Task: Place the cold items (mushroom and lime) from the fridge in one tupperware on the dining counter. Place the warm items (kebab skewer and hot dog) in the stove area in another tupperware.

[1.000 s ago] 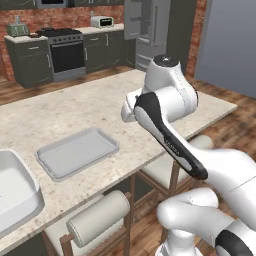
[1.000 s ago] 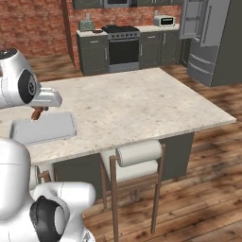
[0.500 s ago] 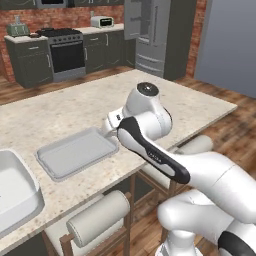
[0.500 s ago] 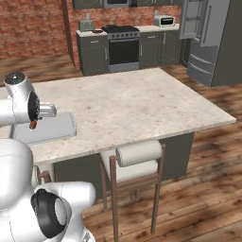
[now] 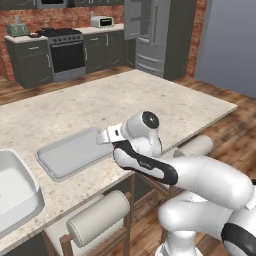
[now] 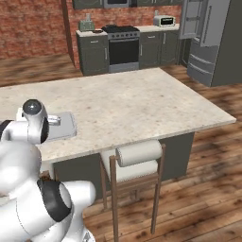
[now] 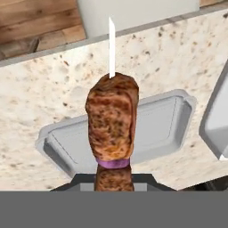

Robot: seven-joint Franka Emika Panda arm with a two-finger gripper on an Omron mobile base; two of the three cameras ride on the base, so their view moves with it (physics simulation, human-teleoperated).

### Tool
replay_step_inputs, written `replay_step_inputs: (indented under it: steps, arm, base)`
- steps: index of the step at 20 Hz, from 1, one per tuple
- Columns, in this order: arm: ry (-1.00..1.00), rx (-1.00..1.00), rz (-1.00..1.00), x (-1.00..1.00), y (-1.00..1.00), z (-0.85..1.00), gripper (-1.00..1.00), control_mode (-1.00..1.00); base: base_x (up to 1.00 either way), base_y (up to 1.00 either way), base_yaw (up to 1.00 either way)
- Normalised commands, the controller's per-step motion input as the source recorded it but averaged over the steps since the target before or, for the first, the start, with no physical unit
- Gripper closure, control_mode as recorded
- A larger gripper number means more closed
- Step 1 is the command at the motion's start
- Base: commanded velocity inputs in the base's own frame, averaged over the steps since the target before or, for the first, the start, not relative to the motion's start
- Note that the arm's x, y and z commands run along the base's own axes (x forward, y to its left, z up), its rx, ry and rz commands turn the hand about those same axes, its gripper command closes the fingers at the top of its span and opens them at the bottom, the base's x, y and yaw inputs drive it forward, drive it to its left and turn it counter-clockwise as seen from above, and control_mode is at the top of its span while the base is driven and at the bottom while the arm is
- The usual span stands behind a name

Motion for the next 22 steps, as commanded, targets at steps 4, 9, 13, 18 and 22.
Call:
replay_step_inputs:
  steps: [4, 9, 13, 18, 22]
  arm:
    - [0.64, -0.13, -0.06, 1.0, 0.56, 0.0, 1.0, -1.0]
    - [0.39, -0.08, -0.13, 0.81, 0.37, -0.06, 1.0, -1.0]
    - [0.01, 0.0, -0.26, 0.55, 0.35, -0.53, 1.0, -1.0]
    - [0.01, 0.0, -0.28, 0.43, 0.24, -0.82, 1.0, -1.0]
    - [0.0, 0.0, -0.33, 0.03, 0.04, -0.7, 1.0, -1.0]
  base:
    - [0.0, 0.0, 0.0]
    - [0.0, 0.0, 0.0]
    - [0.0, 0.0, 0.0]
    - [0.0, 0.0, 0.0]
    - [0.0, 0.0, 0.0]
